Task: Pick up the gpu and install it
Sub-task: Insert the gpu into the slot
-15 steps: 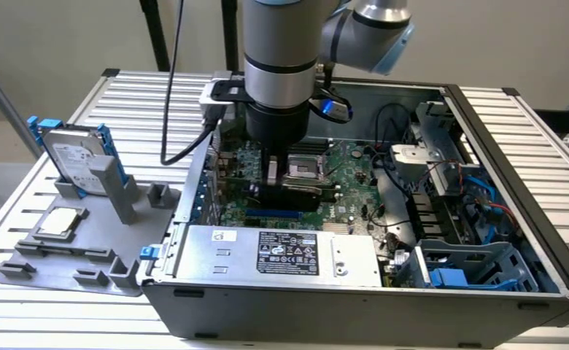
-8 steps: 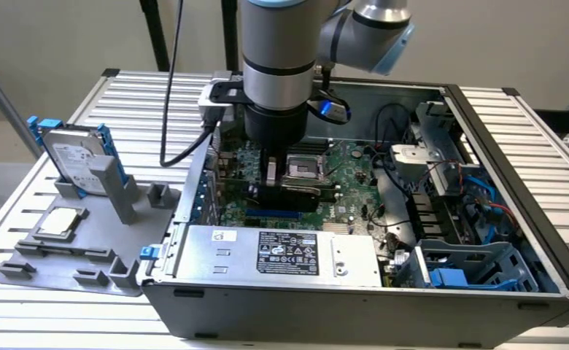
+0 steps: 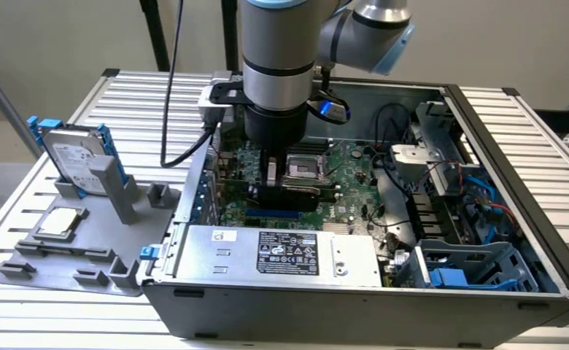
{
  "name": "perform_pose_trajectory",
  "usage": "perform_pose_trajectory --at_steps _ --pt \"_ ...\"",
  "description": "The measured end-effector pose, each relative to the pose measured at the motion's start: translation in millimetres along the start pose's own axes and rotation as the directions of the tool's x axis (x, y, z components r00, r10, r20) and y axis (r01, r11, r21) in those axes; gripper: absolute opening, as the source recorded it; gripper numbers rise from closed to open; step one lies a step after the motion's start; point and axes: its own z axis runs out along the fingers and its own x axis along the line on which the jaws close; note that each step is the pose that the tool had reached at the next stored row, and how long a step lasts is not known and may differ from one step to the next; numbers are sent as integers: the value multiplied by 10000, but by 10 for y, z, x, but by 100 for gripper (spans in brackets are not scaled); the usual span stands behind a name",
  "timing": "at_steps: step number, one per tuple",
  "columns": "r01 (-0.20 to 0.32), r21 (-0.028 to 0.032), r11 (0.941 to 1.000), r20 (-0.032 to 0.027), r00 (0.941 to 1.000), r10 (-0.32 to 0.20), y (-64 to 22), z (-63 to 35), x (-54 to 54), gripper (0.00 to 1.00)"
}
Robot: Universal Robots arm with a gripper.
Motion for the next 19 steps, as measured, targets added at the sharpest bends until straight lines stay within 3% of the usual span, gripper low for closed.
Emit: perform_pose_trajectory --at_steps 19 --pt "1 -1 10000 21 10000 -1 1 75 -11 27"
